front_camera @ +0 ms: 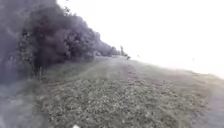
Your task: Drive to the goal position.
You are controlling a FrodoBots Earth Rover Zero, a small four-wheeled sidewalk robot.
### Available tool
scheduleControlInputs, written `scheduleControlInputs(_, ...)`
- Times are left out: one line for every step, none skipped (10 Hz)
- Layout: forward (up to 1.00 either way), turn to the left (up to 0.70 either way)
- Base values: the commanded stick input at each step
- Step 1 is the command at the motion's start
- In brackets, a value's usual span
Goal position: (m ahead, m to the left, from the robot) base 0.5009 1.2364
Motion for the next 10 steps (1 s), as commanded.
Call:
scheduleControlInputs(0.6, 0.0)
scheduleControlInputs(0.6, 0.0)
scheduleControlInputs(0.6, 0.0)
scheduleControlInputs(0.6, 0.0)
scheduleControlInputs(0.6, 0.0)
scheduleControlInputs(0.6, 0.0)
scheduleControlInputs(0.6, 0.0)
scheduleControlInputs(0.6, 0.0)
scheduleControlInputs(0.6, 0.0)
scheduleControlInputs(0.6, 0.0)
